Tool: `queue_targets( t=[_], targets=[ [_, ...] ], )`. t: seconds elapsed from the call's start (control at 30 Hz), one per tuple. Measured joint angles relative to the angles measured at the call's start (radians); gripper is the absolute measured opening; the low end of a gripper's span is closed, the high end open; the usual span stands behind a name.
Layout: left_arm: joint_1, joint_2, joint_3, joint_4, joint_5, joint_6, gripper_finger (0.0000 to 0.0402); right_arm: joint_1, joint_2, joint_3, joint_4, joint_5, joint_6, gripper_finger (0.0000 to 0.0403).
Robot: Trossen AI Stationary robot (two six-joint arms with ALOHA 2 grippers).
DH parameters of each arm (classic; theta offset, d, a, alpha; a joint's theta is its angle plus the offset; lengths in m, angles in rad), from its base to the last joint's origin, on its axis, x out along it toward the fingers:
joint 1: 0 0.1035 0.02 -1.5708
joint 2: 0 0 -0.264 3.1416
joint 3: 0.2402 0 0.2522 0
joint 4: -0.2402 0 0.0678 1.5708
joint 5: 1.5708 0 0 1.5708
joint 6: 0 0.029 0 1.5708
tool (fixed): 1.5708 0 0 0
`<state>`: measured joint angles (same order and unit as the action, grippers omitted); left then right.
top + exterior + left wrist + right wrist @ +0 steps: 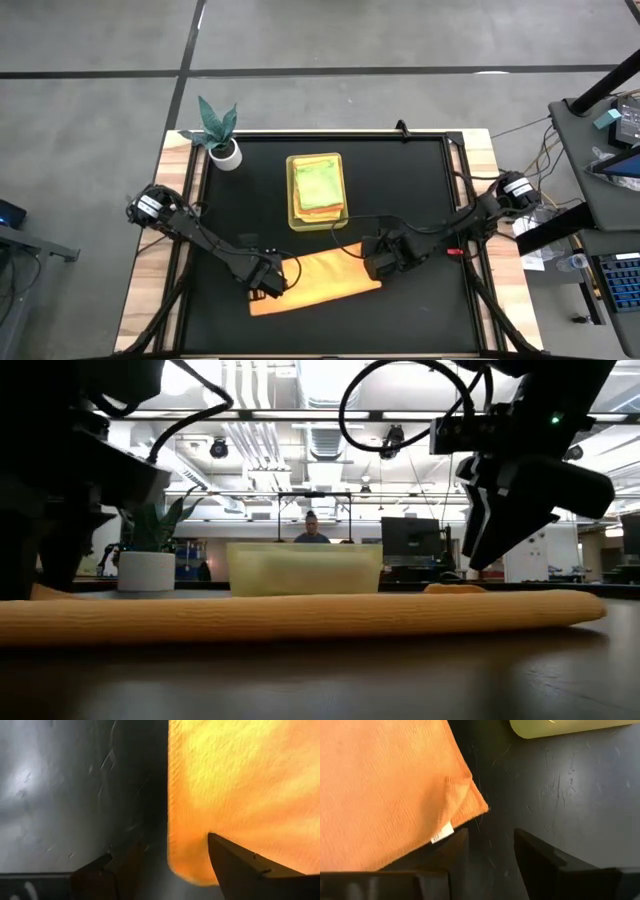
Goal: Fold microfiber towels
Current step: Fold the orange microfiber cloth
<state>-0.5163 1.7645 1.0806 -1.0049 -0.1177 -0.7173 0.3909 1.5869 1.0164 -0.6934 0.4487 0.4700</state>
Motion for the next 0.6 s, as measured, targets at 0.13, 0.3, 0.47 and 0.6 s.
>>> queue_targets(
  t=[0.13, 0.3, 0.47, 0.6],
  targets=[
    [0.0, -0.007, 0.0, -0.045, 0.0, 0.028, 0.0208, 0.001, -0.013, 0.0, 0.004, -0.001, 0.001, 0.014],
    [0.0, -0.024, 0.0, -0.049, 0.0, 0.047, 0.0209, 0.001, -0.014, -0.017, 0.112, -0.003, -0.039, 0.0121],
    [-0.003, -0.069, 0.005, -0.052, 0.009, 0.037, 0.0208, 0.001, -0.014, -0.063, 0.274, -0.003, -0.091, 0.0106],
    [-0.009, -0.119, 0.028, -0.028, 0.009, -0.004, 0.0208, 0.001, -0.014, -0.116, 0.395, -0.003, -0.121, 0.0093]
  ],
)
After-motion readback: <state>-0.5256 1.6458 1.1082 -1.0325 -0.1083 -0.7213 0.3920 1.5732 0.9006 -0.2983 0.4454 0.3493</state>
